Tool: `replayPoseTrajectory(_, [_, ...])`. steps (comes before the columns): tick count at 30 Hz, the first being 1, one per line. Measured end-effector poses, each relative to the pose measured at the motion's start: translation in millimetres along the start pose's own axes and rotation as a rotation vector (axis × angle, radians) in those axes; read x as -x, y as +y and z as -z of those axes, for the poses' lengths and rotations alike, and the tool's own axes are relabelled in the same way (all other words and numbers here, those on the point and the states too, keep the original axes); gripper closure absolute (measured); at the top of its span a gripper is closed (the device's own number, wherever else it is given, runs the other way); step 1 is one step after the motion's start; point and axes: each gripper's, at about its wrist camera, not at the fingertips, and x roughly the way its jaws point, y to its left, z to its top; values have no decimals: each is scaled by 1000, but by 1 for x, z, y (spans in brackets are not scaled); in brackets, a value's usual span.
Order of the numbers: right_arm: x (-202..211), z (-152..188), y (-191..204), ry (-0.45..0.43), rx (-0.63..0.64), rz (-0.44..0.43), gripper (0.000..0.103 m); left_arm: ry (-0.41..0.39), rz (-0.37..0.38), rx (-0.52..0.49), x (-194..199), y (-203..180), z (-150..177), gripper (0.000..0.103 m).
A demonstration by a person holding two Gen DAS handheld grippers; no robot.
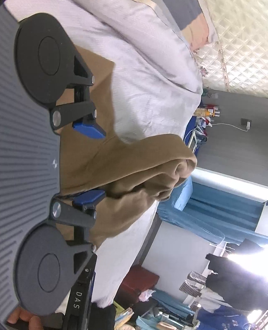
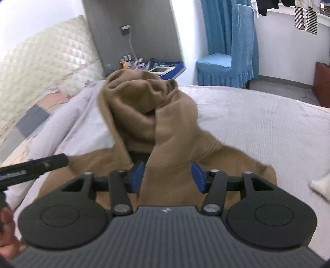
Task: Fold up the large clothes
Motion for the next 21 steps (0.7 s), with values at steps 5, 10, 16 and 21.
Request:
replayPoseTrajectory(5, [-39,-10,5,-13,21,-11,35,5,5,74,-45,16,-13,38])
replayPoseTrajectory(10, [-74,-21,17,-40,73,-29,35,9,58,125,-85,27,-17,38])
replayPoseTrajectory(16, [-124,-35,24,-61,164,24,36,-48,56,120,-123,31,-38,38])
replayPoseTrajectory(21, [-157,-46,19,-82,129,1,43,-43,85,150,-156,42,-67,38])
